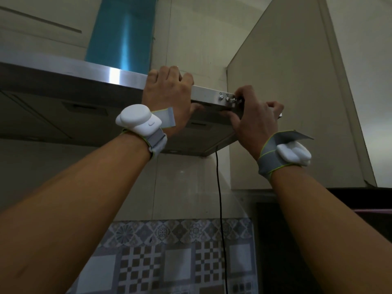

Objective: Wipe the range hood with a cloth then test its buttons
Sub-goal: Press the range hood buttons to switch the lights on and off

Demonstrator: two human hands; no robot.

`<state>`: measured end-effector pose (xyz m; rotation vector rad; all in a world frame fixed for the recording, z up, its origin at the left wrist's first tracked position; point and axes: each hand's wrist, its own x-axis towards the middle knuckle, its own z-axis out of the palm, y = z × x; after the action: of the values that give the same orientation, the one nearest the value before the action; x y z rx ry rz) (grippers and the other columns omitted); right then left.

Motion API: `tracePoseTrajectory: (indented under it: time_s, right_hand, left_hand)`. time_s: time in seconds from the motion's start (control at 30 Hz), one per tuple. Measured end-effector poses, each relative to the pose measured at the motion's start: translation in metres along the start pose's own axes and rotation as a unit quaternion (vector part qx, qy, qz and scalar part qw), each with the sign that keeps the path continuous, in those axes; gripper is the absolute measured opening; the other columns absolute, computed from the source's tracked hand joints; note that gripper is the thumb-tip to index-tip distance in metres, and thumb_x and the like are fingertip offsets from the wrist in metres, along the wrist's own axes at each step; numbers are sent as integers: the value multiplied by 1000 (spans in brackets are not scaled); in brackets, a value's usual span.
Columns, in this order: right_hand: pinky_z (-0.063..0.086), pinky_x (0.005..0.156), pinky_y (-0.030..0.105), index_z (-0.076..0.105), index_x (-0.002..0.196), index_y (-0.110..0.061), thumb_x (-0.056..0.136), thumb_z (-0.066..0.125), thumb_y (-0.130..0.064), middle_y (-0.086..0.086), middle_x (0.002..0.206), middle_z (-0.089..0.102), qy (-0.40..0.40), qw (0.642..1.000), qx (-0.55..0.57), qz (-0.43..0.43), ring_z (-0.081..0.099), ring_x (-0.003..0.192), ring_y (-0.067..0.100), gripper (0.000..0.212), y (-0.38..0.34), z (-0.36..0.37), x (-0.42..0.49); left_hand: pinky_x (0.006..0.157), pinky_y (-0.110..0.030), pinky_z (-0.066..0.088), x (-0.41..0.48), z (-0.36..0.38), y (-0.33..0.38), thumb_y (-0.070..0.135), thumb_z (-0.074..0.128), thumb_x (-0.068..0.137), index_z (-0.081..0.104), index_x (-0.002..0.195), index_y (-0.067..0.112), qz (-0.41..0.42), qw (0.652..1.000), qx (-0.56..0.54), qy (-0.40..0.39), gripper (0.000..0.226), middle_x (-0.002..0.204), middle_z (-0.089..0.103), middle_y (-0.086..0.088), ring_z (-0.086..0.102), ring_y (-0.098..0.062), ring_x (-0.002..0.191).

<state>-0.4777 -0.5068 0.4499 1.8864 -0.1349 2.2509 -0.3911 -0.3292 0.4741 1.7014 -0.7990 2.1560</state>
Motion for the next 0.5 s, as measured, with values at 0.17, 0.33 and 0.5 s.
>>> tracePoseTrajectory:
  time_s: [0.17, 0.33, 0.5]
  right_hand:
    - [27, 88, 40, 49, 106, -27, 83, 65, -41, -7, 97, 64, 7, 1000, 1, -14, 62, 91, 21, 31, 0, 1, -3]
    - [29, 89, 44, 51, 107, -27, 84, 64, -40, -7, 99, 64, 13, 1000, -1, -25, 62, 92, 21, 30, 2, 2, -3]
    - [32, 90, 48, 53, 105, -28, 85, 64, -36, -7, 108, 63, 9, 998, -13, -53, 61, 99, 20, 24, 1, 1, -2]
  left_hand:
    - [93, -45, 37, -1, 2, -1, 65, 56, 82, 56, 112, 12, 3, 1000, -5, 9, 61, 110, 56, -16, 50, -34, 106]
    - [92, -45, 36, -1, 6, -2, 66, 54, 82, 57, 111, 13, 4, 1000, -12, 21, 61, 109, 56, -16, 50, -34, 105]
    - [92, -44, 36, -1, 6, -2, 65, 55, 81, 58, 109, 13, 0, 999, -10, 37, 60, 108, 57, -14, 50, -33, 104]
